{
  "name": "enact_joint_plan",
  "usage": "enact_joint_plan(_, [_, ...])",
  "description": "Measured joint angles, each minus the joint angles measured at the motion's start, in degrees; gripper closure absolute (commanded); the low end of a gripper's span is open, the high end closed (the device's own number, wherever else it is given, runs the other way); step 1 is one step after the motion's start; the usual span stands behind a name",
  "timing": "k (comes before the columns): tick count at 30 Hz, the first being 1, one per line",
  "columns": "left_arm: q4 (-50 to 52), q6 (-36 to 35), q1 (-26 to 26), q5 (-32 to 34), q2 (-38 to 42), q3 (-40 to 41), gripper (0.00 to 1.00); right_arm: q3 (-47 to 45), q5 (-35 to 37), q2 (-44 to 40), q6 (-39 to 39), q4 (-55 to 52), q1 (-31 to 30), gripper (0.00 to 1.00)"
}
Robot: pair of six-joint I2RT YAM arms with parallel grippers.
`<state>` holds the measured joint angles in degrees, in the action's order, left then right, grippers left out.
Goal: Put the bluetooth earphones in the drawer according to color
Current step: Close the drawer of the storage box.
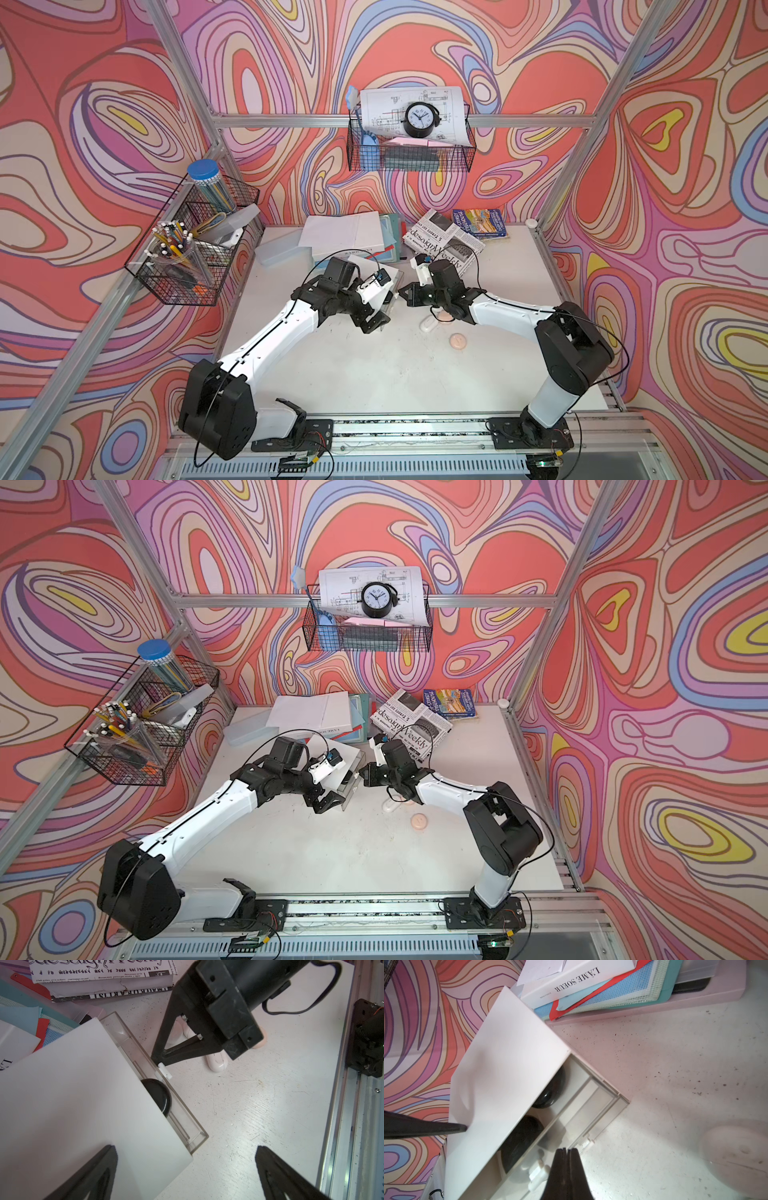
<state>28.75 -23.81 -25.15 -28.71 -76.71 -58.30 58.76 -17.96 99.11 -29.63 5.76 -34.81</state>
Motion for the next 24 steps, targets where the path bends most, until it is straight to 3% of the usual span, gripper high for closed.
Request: enact_joint_plan(24, [0.66, -0.26, 0.02, -1.73, -1.11, -1.01, 0.02, 1.55, -2.34, 1.14, -0.76, 3.21, 0.02, 1.00])
